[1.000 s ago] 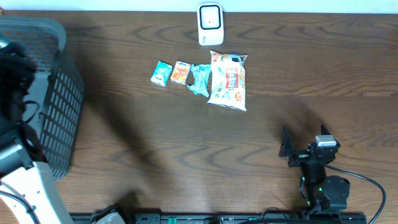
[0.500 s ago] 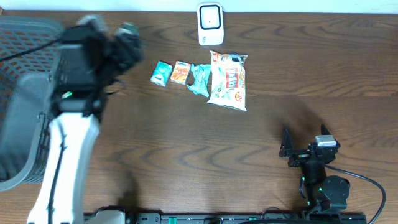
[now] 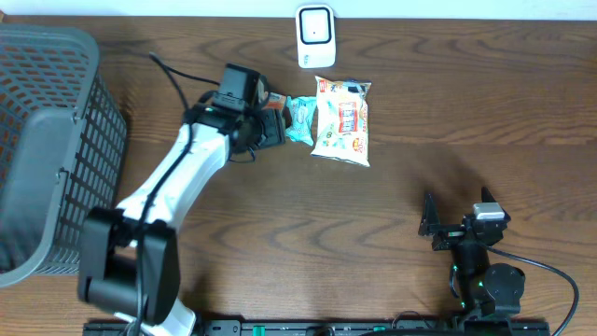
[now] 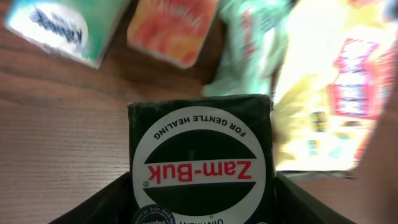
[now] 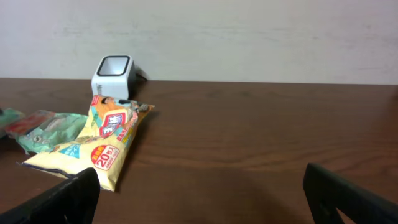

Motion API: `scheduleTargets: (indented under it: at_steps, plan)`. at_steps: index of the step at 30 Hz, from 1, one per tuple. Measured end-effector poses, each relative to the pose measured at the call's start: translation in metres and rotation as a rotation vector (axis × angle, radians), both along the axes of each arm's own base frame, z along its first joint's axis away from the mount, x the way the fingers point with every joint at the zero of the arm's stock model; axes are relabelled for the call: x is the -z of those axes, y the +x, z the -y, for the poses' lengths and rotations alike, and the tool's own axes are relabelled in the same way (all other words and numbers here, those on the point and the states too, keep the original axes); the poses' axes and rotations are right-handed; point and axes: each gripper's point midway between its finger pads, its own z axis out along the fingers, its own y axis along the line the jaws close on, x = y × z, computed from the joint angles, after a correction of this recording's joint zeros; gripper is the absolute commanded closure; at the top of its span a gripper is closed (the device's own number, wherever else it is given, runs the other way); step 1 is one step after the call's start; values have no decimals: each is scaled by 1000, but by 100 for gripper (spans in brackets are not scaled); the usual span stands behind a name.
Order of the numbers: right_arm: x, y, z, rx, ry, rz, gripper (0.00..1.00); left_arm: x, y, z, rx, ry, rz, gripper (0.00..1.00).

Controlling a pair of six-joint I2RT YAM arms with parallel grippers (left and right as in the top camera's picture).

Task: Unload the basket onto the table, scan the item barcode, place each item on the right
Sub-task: 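Lift the Zam-Buk tin out and carry it to the scanner, then release the Zam-Buk tin on the table below the packs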

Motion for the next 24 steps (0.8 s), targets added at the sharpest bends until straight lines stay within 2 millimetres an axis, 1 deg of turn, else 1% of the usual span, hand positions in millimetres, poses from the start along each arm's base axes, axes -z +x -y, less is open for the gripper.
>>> scheduleTargets:
  at_steps: [3, 7, 8, 9, 12, 18, 22, 24]
  plan:
    - [0, 0, 0, 0, 0, 0, 1, 23, -2, 0, 16, 35, -43, 34]
    - [0, 0, 0, 0, 0, 0, 1, 41, -3, -5, 31, 84, -71, 33]
    - [0, 0, 0, 0, 0, 0, 1, 44, -2, -6, 34, 97, -72, 26]
    - [0, 0, 0, 0, 0, 0, 1, 45, -2, -8, 38, 106, -71, 23]
    - [0, 0, 0, 0, 0, 0, 1, 45, 1, -10, 46, 123, -55, 20]
    - [0, 0, 0, 0, 0, 0, 1, 40, 13, -7, 46, 116, 2, 20]
    - [0, 0, 0, 0, 0, 0, 1, 40, 13, -8, 43, 117, -2, 20]
    - [0, 0, 0, 0, 0, 0, 1, 34, 13, -12, 36, 117, -2, 20]
